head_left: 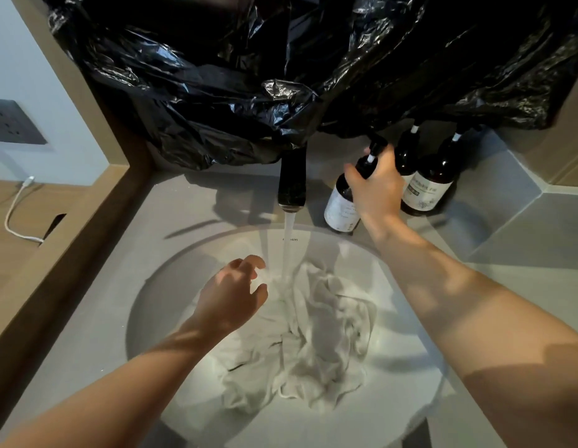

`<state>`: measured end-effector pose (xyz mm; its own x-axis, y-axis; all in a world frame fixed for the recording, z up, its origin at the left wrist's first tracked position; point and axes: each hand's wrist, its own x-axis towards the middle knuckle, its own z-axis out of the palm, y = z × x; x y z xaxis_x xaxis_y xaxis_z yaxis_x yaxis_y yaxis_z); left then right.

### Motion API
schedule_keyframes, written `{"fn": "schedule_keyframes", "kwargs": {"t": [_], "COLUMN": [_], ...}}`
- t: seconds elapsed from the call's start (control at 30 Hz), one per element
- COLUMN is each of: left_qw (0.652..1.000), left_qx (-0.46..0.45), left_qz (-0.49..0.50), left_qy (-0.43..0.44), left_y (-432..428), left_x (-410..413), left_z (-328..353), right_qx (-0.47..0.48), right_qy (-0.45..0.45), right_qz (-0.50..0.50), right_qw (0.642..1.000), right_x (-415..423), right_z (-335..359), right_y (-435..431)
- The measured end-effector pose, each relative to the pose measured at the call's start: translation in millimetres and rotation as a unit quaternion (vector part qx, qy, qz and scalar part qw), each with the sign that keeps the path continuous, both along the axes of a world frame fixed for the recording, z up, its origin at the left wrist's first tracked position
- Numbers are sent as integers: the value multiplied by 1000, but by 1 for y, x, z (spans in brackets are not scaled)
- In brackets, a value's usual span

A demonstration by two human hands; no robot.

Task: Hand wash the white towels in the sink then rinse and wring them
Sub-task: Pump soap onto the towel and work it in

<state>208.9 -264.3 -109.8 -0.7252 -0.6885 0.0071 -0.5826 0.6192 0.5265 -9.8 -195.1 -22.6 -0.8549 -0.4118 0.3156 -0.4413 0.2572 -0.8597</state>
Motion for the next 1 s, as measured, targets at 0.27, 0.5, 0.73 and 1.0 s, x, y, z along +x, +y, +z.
{"fn": "schedule_keyframes", "kwargs": {"t": [0.27, 0.5, 0.73, 1.0], "left_qw": [1000, 1000, 998, 991], "left_qx": [12, -1, -4, 48], "left_qz": [3, -5, -27, -30], "left_qy": [3, 2, -65, -121], "left_y": [-14, -6, 5, 23], "left_x": [-7, -7, 1, 19], "left_z": [-13, -17, -12, -16], "right_qx": [31, -43, 64, 252], "right_qy": [20, -17, 34, -122], "right_qz": [-16, -19, -10, 242], "right_qw": [999, 999, 997, 929], "right_x": [-40, -32, 25, 104], "right_z": [-7, -13, -43, -105], "right_y": [-39, -31, 21, 86]}}
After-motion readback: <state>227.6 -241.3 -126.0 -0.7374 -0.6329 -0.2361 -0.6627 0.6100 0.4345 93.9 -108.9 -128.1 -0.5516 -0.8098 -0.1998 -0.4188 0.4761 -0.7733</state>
